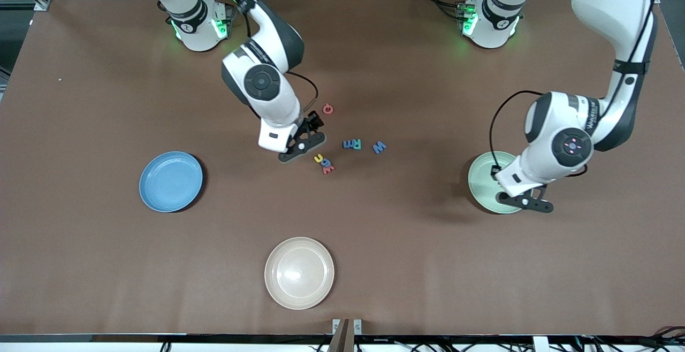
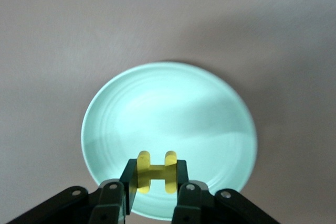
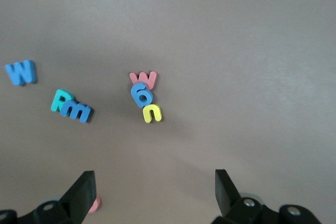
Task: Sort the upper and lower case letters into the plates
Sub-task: 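Lower the H onto the green plate and open the left gripper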
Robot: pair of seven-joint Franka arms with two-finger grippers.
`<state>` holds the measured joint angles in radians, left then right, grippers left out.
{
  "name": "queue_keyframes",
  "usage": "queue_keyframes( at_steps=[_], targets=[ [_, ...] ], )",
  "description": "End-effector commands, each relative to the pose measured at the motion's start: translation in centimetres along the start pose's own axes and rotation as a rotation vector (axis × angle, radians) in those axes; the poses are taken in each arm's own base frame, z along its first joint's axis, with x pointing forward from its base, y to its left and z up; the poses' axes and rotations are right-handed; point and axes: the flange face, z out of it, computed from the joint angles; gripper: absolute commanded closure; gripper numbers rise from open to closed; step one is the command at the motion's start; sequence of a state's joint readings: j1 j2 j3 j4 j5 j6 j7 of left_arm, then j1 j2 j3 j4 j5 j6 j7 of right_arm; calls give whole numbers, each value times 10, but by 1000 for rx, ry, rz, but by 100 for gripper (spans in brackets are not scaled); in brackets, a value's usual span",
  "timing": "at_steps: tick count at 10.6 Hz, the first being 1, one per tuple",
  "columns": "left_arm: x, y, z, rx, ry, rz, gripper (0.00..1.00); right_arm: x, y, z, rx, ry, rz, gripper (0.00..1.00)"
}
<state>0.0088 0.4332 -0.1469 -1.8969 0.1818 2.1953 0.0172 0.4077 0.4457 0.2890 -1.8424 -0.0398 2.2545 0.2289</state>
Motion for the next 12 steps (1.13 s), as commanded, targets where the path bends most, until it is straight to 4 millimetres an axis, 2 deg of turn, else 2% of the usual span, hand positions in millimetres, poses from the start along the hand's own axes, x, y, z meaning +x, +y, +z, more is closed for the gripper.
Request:
queue_keyframes(
  at_steps=[1,2,4,5,9,12],
  targets=[
    [-5,-8,23,3,-43,13,39,3,-11,39,-16,-3,43,0],
    [-5,-10,25,3,-43,6,0,3,-17,51,-19,0,54,0],
    [-3,-1,17,7,-32,6,0,4,-17,69,-37,-2,35,0],
    [-1,18,12,11,-24,38,0,5,-21,77,-31,13,43,0],
    [11,118,-18,-47,38,153,0,12,-21,107,-62,40,6,0],
    [11,184,-26,-44,112,254,0,13,-26,109,-55,52,35,0]
  ],
)
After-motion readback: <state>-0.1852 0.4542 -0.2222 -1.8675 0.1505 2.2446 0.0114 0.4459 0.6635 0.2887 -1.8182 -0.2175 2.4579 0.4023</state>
